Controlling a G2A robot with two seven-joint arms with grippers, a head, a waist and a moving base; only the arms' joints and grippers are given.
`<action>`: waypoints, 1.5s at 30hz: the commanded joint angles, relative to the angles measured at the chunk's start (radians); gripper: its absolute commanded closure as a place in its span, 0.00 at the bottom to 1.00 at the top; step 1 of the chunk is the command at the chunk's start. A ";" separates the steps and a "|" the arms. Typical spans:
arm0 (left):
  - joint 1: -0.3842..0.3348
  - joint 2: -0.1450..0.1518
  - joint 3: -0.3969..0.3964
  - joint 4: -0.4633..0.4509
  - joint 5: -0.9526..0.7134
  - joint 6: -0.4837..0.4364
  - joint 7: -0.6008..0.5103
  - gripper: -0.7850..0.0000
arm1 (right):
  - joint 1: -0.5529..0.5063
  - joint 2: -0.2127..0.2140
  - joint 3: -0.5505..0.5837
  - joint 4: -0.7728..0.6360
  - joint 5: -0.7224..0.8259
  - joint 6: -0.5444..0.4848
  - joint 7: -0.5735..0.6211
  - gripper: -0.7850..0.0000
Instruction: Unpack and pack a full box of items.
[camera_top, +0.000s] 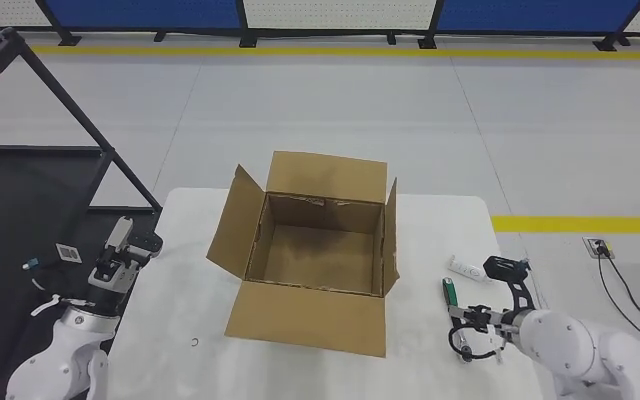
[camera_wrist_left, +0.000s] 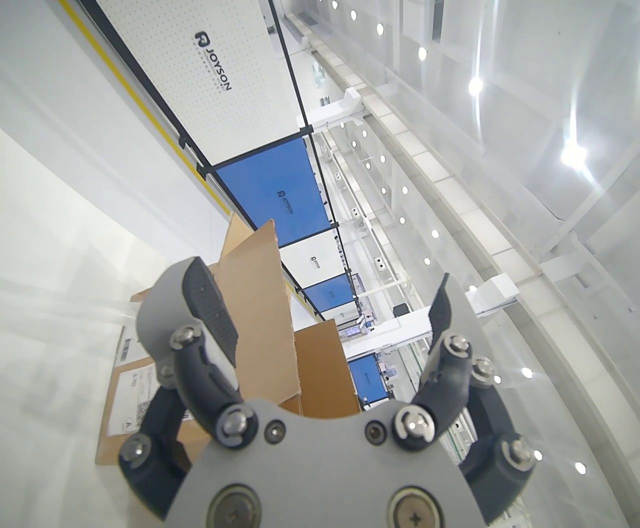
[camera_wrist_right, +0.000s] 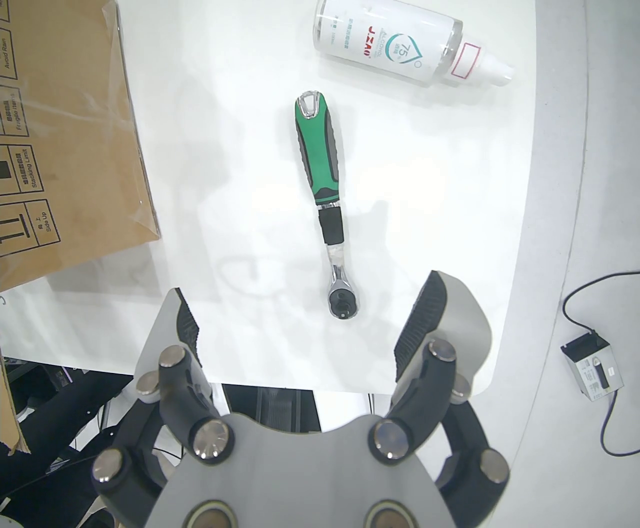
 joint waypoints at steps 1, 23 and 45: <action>0.002 0.000 0.004 -0.007 -0.001 0.005 0.014 0.00 | 0.021 0.002 -0.025 0.041 -0.021 -0.110 0.006 0.00; 0.003 0.005 -0.005 -0.008 -0.039 0.016 0.038 0.00 | 0.298 -0.018 -0.245 0.420 -0.062 -0.262 0.127 0.50; 0.003 0.005 -0.005 -0.008 -0.039 0.016 0.038 0.00 | 0.361 -0.030 -0.302 0.566 -0.040 -0.273 0.112 0.55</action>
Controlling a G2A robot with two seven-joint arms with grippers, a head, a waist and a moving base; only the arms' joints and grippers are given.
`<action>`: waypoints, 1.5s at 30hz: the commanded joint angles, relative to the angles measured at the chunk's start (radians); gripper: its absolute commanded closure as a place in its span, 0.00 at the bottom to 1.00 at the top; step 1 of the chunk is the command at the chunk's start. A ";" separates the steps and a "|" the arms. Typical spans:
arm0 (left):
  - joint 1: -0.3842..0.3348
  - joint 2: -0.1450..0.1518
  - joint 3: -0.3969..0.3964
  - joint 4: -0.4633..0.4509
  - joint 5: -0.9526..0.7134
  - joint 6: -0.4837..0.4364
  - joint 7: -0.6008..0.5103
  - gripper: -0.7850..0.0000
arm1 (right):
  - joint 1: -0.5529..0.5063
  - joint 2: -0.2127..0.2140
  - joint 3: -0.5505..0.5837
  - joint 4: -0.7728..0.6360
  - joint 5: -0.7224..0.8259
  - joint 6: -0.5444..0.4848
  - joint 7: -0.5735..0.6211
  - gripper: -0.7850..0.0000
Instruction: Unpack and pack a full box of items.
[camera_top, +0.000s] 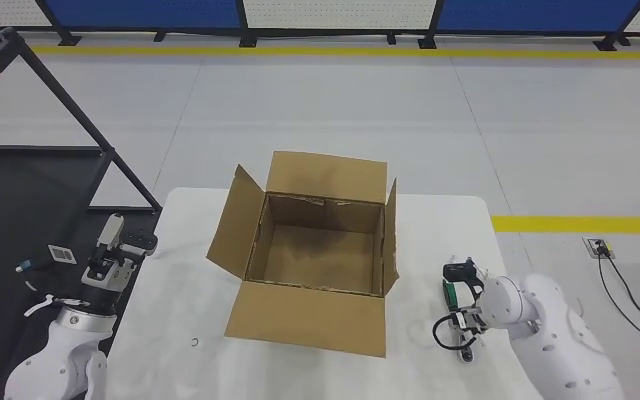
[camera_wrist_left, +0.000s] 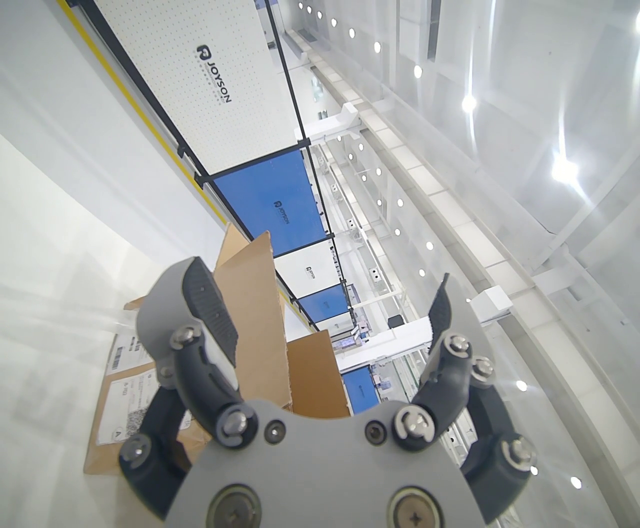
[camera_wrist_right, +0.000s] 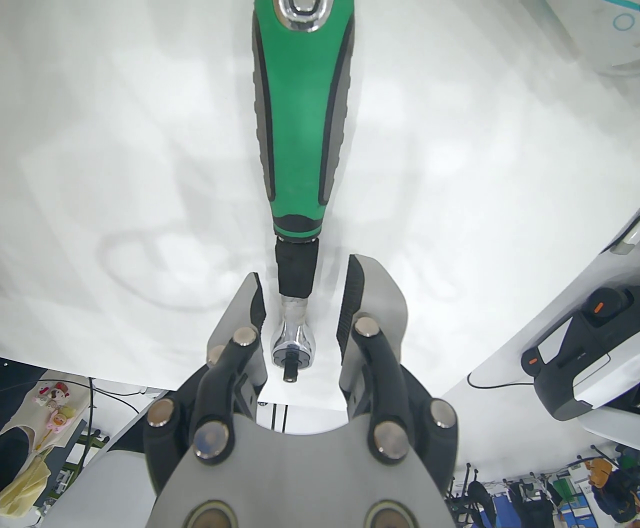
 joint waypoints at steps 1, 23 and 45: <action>0.000 0.000 0.000 0.000 0.000 0.000 0.000 0.00 | 0.004 -0.001 -0.005 0.011 0.002 -0.004 0.001 0.56; 0.000 0.000 0.000 0.000 0.000 0.000 0.000 0.00 | -0.076 0.034 0.185 -0.283 0.061 -0.026 -0.019 1.00; 0.000 0.000 0.000 0.000 0.000 0.000 0.000 0.00 | -0.079 0.052 0.175 -0.939 0.026 -0.016 0.016 1.00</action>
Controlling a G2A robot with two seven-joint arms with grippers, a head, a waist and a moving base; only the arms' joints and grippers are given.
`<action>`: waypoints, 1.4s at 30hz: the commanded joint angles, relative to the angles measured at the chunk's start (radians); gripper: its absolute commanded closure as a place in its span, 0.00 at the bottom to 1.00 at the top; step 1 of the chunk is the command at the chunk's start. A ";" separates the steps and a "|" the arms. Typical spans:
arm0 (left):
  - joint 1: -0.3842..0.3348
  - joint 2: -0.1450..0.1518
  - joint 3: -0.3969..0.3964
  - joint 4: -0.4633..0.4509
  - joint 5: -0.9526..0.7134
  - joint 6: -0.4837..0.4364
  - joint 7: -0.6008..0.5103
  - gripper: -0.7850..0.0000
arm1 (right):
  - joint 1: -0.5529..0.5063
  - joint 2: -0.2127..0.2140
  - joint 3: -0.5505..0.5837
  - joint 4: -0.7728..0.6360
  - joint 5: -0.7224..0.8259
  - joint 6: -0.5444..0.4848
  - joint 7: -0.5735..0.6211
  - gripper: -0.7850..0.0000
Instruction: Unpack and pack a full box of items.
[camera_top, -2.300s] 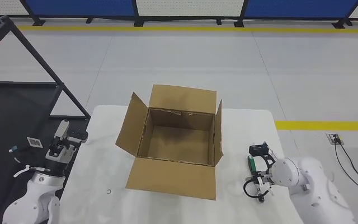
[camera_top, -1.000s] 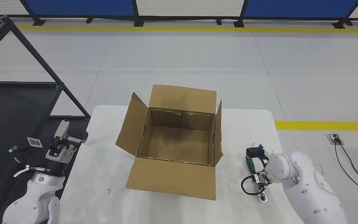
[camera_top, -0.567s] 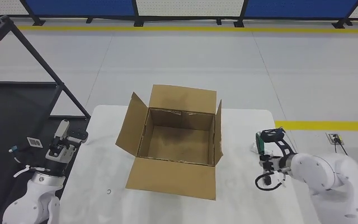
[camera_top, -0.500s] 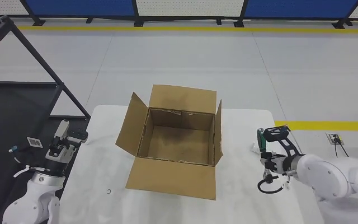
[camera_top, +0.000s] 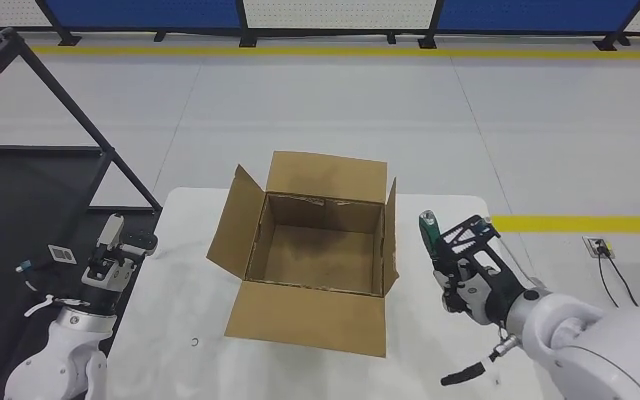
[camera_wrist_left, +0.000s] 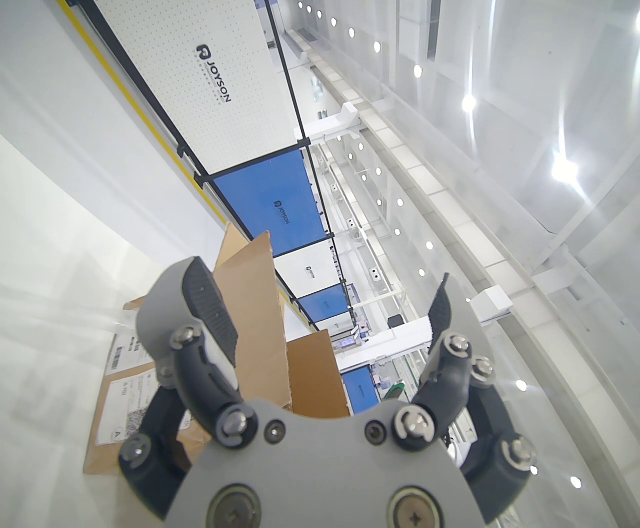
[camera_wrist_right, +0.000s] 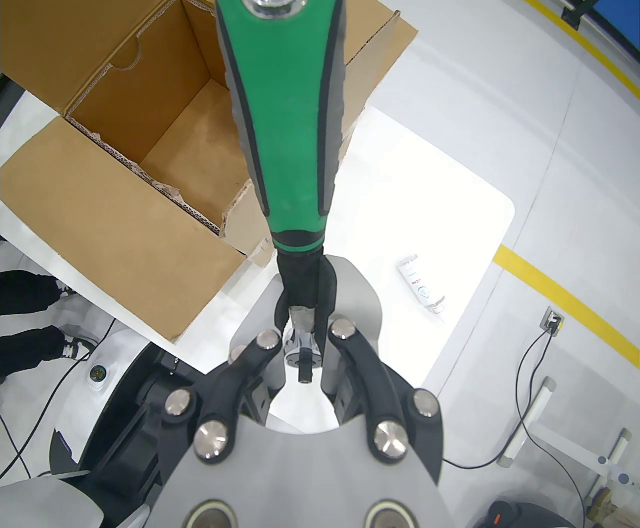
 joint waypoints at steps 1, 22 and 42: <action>0.000 0.000 0.000 0.000 0.000 0.000 0.000 0.00 | 0.000 0.000 -0.001 0.000 0.000 0.000 0.000 1.00; 0.000 0.000 0.000 0.000 0.000 0.000 0.000 0.00 | 0.296 -0.034 -0.257 0.158 0.057 -0.153 -0.142 1.00; 0.000 0.000 0.000 0.000 0.000 0.000 0.000 0.00 | 0.999 -0.430 -1.113 1.122 0.168 -0.250 -0.309 1.00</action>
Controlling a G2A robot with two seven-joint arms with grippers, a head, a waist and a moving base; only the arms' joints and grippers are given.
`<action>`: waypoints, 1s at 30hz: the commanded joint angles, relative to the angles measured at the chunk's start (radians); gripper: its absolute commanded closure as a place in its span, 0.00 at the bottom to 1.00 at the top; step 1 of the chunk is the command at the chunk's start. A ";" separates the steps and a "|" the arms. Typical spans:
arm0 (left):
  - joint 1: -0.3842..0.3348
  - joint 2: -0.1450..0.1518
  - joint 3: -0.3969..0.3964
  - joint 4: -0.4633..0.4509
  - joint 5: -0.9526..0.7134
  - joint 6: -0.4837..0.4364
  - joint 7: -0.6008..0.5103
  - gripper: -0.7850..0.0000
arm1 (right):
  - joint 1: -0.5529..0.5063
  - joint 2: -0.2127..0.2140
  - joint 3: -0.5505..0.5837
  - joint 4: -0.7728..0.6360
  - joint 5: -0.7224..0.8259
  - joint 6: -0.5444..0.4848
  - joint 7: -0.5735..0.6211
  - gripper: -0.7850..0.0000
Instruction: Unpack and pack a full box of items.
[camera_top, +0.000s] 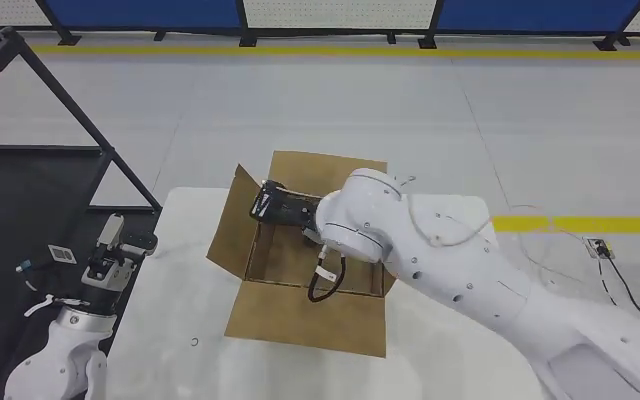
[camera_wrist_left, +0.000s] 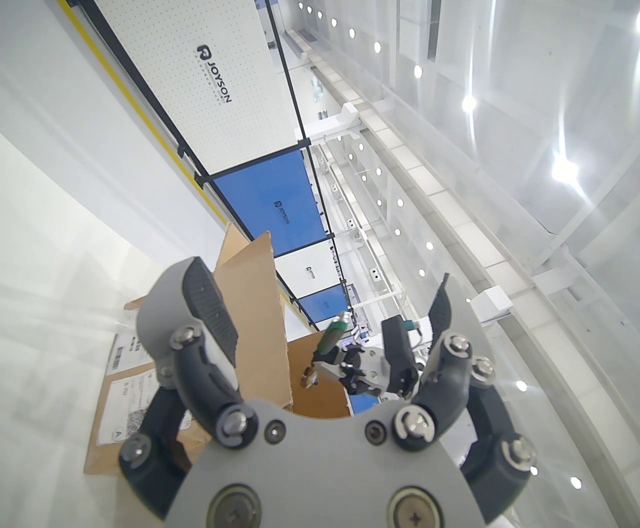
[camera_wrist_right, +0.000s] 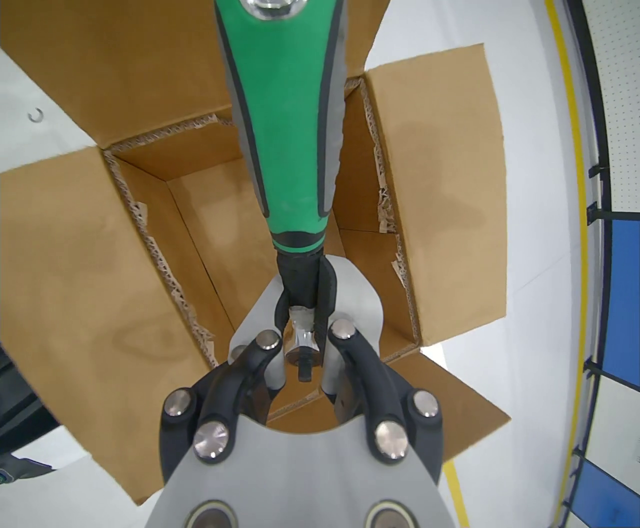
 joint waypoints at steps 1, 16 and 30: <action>0.000 0.000 0.000 0.000 0.000 0.000 0.000 0.00 | 0.006 -0.046 -0.057 0.082 -0.031 0.007 0.010 1.00; 0.000 0.000 0.000 0.000 0.000 0.000 0.000 0.00 | -0.094 -0.334 -0.144 0.604 -0.207 -0.090 -0.036 1.00; 0.000 0.000 0.000 0.000 0.000 0.000 0.000 0.00 | -0.103 -0.481 -0.122 0.924 -0.232 -0.182 -0.103 1.00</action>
